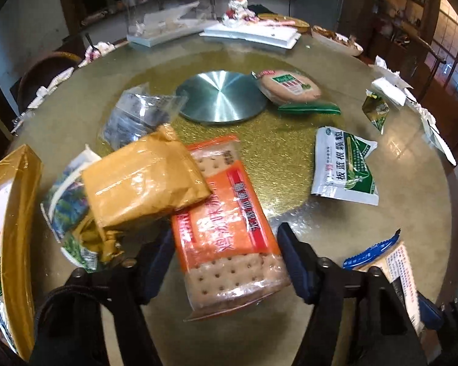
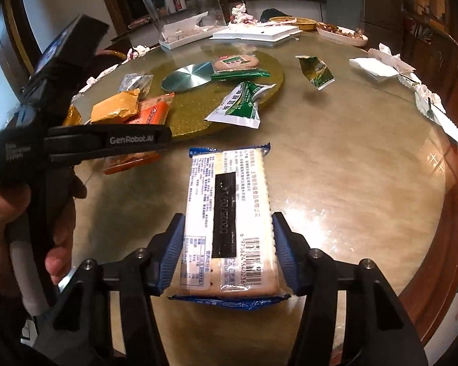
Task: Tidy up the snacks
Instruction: 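Grasp white blue-ended pack with right tool while left tool grasps another orange cracker pack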
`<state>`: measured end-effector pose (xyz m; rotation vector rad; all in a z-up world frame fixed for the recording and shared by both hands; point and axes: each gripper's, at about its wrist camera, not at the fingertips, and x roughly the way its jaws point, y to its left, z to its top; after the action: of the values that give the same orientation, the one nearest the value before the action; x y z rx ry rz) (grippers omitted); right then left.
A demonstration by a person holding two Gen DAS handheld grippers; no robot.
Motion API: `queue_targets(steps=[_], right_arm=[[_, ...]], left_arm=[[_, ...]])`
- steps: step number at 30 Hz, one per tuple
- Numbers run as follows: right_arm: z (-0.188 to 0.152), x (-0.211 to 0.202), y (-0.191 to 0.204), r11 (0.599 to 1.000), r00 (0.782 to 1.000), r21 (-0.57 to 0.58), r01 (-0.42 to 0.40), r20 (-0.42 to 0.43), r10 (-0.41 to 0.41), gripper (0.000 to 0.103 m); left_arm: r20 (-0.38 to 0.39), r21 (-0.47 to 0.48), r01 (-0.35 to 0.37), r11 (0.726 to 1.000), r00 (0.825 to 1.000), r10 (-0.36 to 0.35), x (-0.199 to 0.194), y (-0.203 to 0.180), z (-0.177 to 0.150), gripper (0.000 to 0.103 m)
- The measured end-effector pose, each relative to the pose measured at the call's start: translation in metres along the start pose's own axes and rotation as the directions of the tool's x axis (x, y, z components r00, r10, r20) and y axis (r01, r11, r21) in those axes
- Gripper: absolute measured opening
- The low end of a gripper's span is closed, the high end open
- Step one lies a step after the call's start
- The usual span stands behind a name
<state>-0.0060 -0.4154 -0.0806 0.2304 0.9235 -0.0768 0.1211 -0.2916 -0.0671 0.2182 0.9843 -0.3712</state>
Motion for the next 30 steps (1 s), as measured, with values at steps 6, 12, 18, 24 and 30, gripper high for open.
queue_targets(steps=[6,12,18,24,30], right_arm=[[0.001,0.0,0.0,1.0,1.0,0.019,-0.005,-0.008,0.005,0.057],[0.006,0.006,0.006,0.999,0.999,-0.012,0.031,-0.02,-0.031,0.058],[0.009,0.013,0.021,0.99,0.993,-0.08,0.114,-0.036,-0.117,0.058],[-0.004,0.005,0.026,0.991,0.992,-0.065,0.121,-0.028,-0.123,0.057],[-0.026,-0.013,0.036,0.994,0.996,-0.086,0.061,-0.054,-0.066,0.065]], left_arm=[[0.006,0.098,0.046,0.994,0.999,-0.046,-0.034,0.002,-0.048,0.058],[-0.013,0.133,0.095,0.986,0.995,-0.094,-0.08,0.021,-0.115,0.058],[-0.021,0.127,0.102,0.987,0.995,-0.1,-0.096,0.027,-0.138,0.058],[-0.02,0.101,0.116,0.988,0.993,-0.114,-0.088,0.03,-0.127,0.062],[-0.004,0.071,0.121,0.99,0.993,-0.121,-0.081,0.035,-0.119,0.066]])
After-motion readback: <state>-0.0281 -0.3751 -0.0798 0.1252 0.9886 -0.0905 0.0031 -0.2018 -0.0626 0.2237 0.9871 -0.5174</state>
